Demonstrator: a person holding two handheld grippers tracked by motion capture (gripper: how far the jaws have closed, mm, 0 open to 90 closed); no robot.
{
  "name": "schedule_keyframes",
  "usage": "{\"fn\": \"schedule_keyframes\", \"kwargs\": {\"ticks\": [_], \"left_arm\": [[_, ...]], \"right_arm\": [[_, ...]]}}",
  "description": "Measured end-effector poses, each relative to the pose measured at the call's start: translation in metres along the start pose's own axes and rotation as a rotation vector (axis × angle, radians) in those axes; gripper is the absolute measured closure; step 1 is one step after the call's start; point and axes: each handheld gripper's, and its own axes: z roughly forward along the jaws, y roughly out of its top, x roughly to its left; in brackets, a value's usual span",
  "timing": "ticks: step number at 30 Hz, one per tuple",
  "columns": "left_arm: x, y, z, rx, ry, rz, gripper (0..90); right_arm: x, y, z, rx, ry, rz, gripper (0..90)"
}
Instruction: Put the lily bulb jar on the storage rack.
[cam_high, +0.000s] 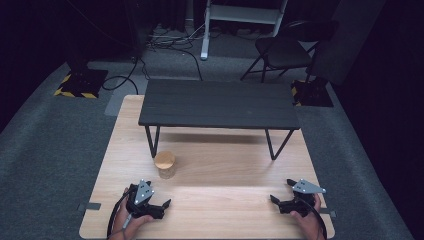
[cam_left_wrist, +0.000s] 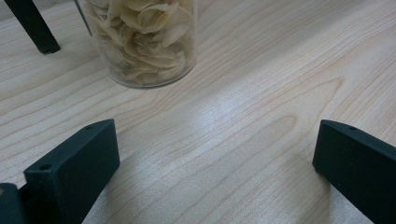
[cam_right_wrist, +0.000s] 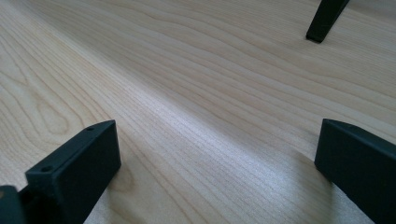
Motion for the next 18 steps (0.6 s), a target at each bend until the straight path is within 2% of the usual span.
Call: {"fn": "schedule_keyframes", "kwargs": {"ticks": [15, 17, 18], "left_arm": [[0.0013, 0.0001, -0.0001, 0.000, -0.005, 0.002, 0.5], [0.0026, 0.0032, -0.0002, 0.012, -0.008, 0.005, 0.5], [0.0027, 0.0052, 0.0000, 0.017, -0.004, -0.008, 0.7]], "right_arm": [[0.0002, 0.0001, -0.0001, 0.000, -0.003, 0.001, 0.0], [0.0003, 0.0001, -0.0001, 0.000, -0.003, 0.002, 0.0], [0.0003, 0.0001, -0.0001, 0.000, -0.003, 0.002, 0.0]]}}
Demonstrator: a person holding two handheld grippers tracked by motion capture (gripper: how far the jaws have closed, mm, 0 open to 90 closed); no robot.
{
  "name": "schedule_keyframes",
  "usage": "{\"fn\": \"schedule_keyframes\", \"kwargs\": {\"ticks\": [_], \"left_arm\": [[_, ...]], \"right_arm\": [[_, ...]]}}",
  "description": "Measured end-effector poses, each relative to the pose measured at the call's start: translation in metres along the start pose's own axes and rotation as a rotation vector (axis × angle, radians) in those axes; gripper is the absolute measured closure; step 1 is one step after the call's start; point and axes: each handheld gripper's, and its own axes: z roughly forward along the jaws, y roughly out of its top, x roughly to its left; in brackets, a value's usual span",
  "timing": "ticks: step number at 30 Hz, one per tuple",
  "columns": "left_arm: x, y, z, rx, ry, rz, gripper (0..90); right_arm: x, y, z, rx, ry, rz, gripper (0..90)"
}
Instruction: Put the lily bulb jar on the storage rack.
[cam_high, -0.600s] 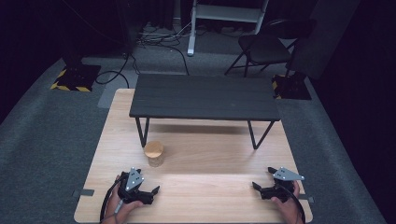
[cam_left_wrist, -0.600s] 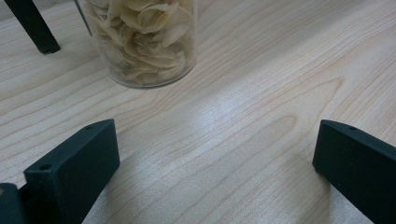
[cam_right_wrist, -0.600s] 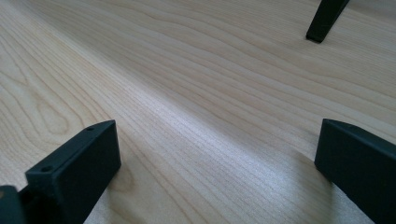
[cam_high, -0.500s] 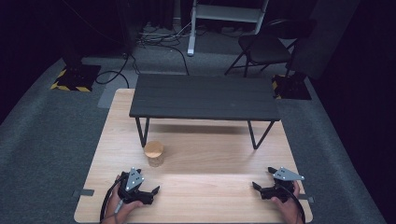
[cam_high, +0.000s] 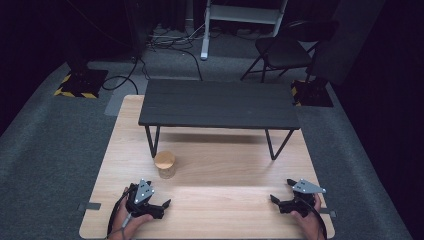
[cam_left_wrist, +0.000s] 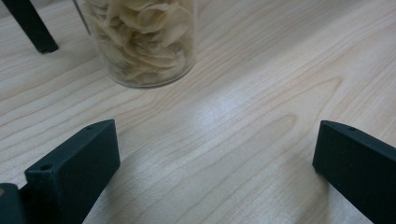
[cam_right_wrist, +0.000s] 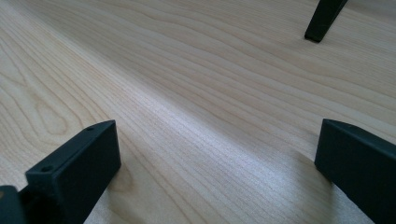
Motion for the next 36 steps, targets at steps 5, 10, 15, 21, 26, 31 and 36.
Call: {"fn": "schedule_keyframes", "kwargs": {"ticks": [5, 10, 15, 21, 26, 31, 36], "left_arm": [[0.011, 0.024, -0.005, -0.041, 0.011, 0.008, 0.5], [0.016, 0.052, 0.004, -0.036, 0.012, 0.043, 0.7], [0.013, 0.075, 0.013, -0.012, 0.047, 0.071, 0.5], [0.020, 0.091, 0.023, -0.003, 0.038, 0.086, 0.4], [0.021, 0.091, 0.036, 0.002, 0.046, 0.084, 2.5], [0.019, 0.088, 0.046, -0.010, 0.065, 0.082, 8.3], [0.028, 0.082, 0.045, -0.046, 0.051, 0.044, 21.7]], "right_arm": [[0.001, 0.000, 0.000, 0.000, -0.002, 0.002, 0.0], [0.001, 0.000, 0.000, 0.000, -0.003, 0.001, 0.0], [0.001, 0.000, 0.000, 0.000, -0.006, 0.002, 0.0], [0.001, 0.000, 0.000, 0.000, -0.005, 0.003, 0.0], [0.001, 0.000, 0.000, 0.000, -0.006, 0.003, 0.0], [0.001, 0.000, 0.000, 0.000, -0.006, 0.003, 0.0], [0.001, 0.000, 0.000, 0.000, -0.006, 0.003, 0.0]]}}
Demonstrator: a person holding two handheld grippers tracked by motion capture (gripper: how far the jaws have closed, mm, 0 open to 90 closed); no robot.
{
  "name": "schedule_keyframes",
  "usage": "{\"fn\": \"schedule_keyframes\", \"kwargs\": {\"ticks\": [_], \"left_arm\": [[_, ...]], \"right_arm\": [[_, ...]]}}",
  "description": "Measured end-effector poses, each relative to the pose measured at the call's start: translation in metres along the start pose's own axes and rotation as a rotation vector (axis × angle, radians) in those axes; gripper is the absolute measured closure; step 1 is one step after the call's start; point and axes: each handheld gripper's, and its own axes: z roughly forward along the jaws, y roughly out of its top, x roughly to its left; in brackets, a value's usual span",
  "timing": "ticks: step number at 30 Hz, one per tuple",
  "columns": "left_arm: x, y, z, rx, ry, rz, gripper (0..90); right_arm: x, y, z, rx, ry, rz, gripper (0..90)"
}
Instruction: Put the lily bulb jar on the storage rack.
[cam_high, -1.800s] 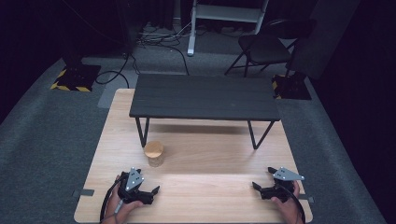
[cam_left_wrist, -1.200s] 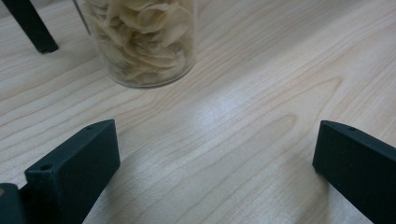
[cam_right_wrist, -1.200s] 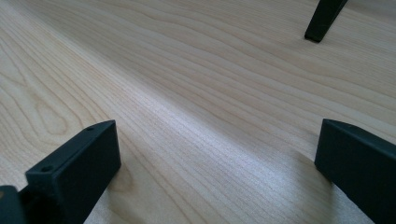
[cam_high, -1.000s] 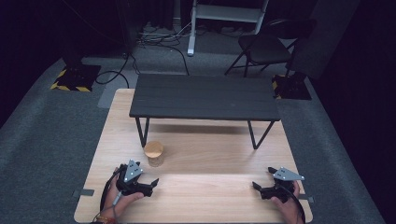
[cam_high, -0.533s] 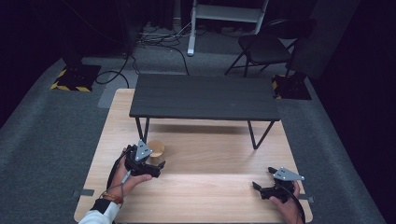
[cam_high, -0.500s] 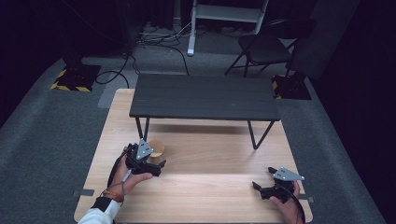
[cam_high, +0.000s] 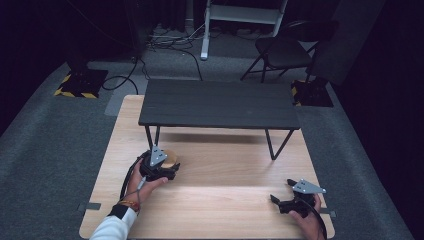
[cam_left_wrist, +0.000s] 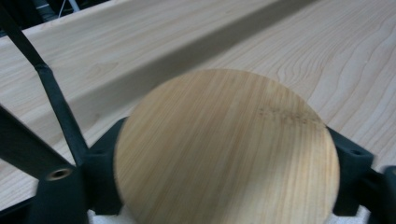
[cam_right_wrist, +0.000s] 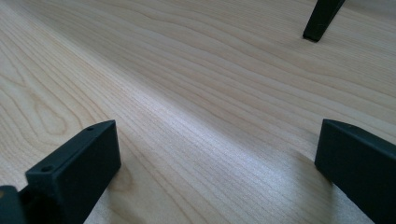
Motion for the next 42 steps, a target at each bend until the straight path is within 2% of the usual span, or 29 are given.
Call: {"fn": "schedule_keyframes", "kwargs": {"ticks": [6, 9, 10, 12, 13, 18, 21, 22, 24, 29, 31, 33, 36, 40, 42], "left_arm": [[0.002, 0.003, -0.005, 0.020, -0.016, -0.002, 22.6], [0.003, 0.006, -0.010, 0.032, -0.029, 0.012, 22.8], [0.005, 0.011, -0.018, 0.026, -0.051, 0.021, 22.8], [0.005, 0.014, -0.023, 0.020, -0.056, 0.027, 22.8], [0.004, 0.022, -0.034, 0.003, -0.059, 0.038, 22.8], [0.006, 0.051, -0.058, -0.035, -0.092, 0.055, 22.9], [0.005, 0.074, -0.069, -0.057, -0.121, 0.072, 22.9], [0.005, 0.074, -0.069, -0.057, -0.121, 0.072, 22.9], [0.006, 0.090, -0.073, -0.070, -0.154, 0.079, 22.9], [0.003, 0.125, -0.072, -0.082, -0.191, 0.111, 22.9], [0.006, 0.139, -0.071, -0.105, -0.220, 0.102, 22.9], [0.004, 0.150, -0.070, -0.115, -0.227, 0.118, 22.9], [0.008, 0.171, -0.068, -0.132, -0.265, 0.122, 22.9], [0.013, 0.191, -0.066, -0.164, -0.271, 0.113, 22.9], [0.013, 0.204, -0.063, -0.165, -0.266, 0.132, 22.8]], "right_arm": [[0.000, 0.000, 0.000, 0.000, 0.000, 0.000, 0.0], [0.000, 0.000, 0.000, 0.000, 0.000, 0.000, 0.0], [0.000, 0.000, 0.000, 0.000, 0.000, 0.000, 0.0], [0.000, 0.000, 0.000, 0.000, 0.000, 0.000, 0.0], [0.000, 0.000, 0.000, 0.000, 0.000, 0.000, 0.0], [0.000, 0.000, 0.000, 0.000, 0.000, 0.000, 0.0], [0.000, 0.000, 0.000, 0.000, 0.000, 0.000, 0.0], [0.000, 0.000, 0.000, 0.000, 0.000, 0.000, 0.0], [0.000, 0.000, 0.000, 0.000, 0.000, 0.001, 0.0], [0.001, 0.000, 0.000, 0.000, -0.002, 0.002, 0.0], [0.001, 0.000, 0.000, -0.001, -0.002, 0.002, 0.0], [0.001, 0.000, 0.000, -0.001, -0.003, 0.002, 0.0], [0.001, 0.000, 0.000, -0.001, -0.003, 0.001, 0.0], [0.001, 0.000, 0.000, -0.001, -0.002, 0.002, 0.0], [0.001, 0.000, 0.000, 0.000, -0.003, 0.003, 0.0]]}}
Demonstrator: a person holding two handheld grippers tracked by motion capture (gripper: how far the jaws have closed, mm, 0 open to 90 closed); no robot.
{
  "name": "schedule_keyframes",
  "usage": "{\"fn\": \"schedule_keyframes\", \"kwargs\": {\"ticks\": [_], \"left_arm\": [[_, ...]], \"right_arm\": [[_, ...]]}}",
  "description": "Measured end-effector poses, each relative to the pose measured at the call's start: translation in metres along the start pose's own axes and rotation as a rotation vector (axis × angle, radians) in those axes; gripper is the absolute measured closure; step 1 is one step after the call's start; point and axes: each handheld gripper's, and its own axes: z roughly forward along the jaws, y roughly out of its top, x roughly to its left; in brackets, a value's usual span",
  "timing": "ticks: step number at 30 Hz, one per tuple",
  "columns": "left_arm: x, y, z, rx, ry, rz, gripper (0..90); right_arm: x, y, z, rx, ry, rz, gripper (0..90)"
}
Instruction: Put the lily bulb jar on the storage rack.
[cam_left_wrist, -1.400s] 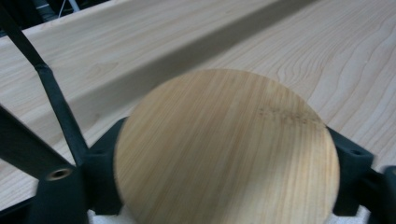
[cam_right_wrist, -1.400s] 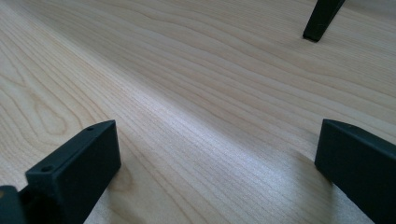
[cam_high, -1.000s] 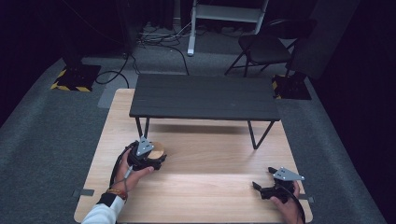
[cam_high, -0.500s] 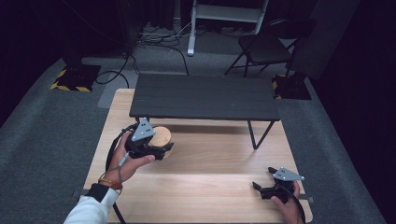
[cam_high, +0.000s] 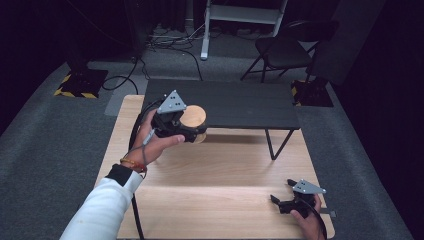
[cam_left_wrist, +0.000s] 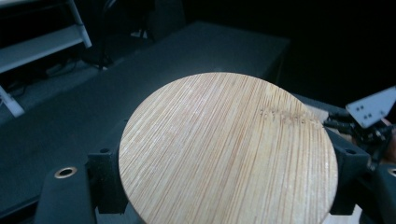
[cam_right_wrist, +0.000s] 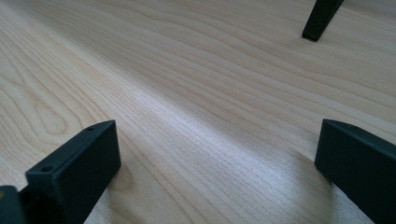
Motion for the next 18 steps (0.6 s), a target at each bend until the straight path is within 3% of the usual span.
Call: {"fn": "schedule_keyframes", "kwargs": {"ticks": [11, 12, 18], "left_arm": [[0.015, 0.036, 0.045, 0.037, 0.000, 0.043, 22.8], [0.020, 0.042, 0.055, 0.044, -0.007, 0.042, 22.8], [0.025, 0.052, 0.081, 0.059, -0.011, 0.063, 22.8]], "right_arm": [[0.000, 0.000, 0.000, 0.000, -0.001, 0.000, 0.0], [0.000, 0.000, 0.000, 0.000, -0.001, 0.000, 0.0], [0.000, 0.000, 0.000, 0.000, -0.001, 0.001, 0.0]]}}
